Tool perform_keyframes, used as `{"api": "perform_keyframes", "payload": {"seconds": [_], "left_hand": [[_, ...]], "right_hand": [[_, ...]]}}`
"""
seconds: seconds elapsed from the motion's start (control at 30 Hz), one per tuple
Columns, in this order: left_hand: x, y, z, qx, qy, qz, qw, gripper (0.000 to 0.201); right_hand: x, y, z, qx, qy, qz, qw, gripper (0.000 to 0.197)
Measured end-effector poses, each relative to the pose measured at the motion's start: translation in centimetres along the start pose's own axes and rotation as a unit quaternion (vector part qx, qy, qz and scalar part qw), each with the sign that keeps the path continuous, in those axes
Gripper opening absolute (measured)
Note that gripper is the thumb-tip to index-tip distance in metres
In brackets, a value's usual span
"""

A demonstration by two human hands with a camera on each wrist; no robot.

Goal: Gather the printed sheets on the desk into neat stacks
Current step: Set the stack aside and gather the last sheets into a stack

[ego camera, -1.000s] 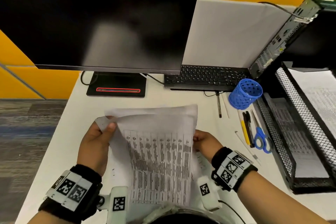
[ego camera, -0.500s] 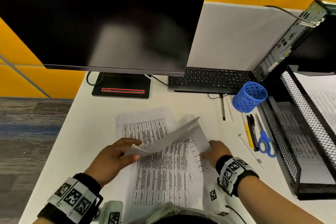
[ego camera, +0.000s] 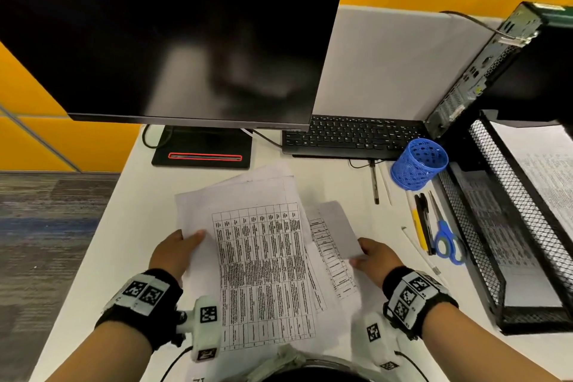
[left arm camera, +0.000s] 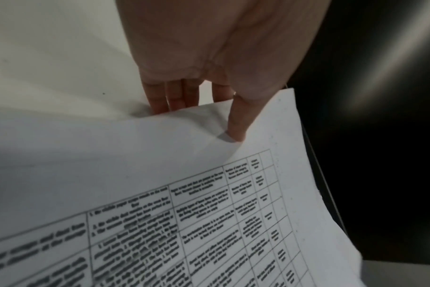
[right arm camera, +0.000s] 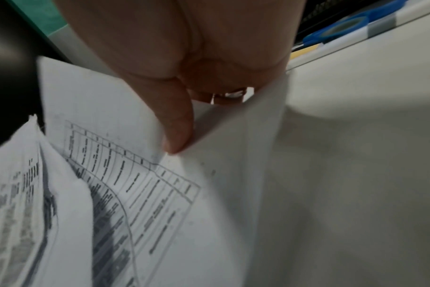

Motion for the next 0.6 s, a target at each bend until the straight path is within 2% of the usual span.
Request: {"api": "perform_keyframes", "payload": {"seconds": [0.03,0.13,0.27,0.37,0.5,0.53,0.6], "left_hand": [[0.3,0.1,-0.2,0.004,-0.012,-0.006,1.000,0.023],[0.6,0.4,-0.6,0.011,-0.026,-0.030,0.999,0.026],[0.1,0.7,-0.7,0.008,-0.024,-0.074,0.997,0.024],[-0.2,1.2,-0.1,0.011,-0.025,-0.045,0.999,0.020],[-2.7,0.6,1.5,-0.039,0.061,-0.057,0.996,0.048],[-3.7,0.7,2.4,-0.041,0.080,-0.033,0.995,0.053],[-5.0,1.3,4.0,0.001,0.100,0.013,0.995,0.056]], "right_hand": [[0.1,-0.2,0.2,-0.003,-0.004,-0.004,1.000,0.010],[-0.3,-0.4,0.5,-0.014,-0.004,-0.027,1.000,0.029],[-0.6,-0.1,0.7,-0.012,-0.008,-0.034,0.999,0.029],[-0.8,0.1,0.9,-0.006,-0.009,-0.043,0.999,0.029],[-0.6,-0.2,1.1,-0.009,0.000,-0.048,0.999,0.013],[-0.7,-0.5,1.1,-0.014,0.005,-0.039,0.999,0.019],[-0.7,-1.2,0.9,-0.024,0.014,-0.014,1.000,0.030]]}}
Point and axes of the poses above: each hand's wrist, its own z-axis away from the middle knuckle, its own y-axis out of the palm, x = y × z, the point moved 10 cm from there along -z, towards the middle knuckle, and after that the axes turned 7 degrees about z, right-handed, at the moved point
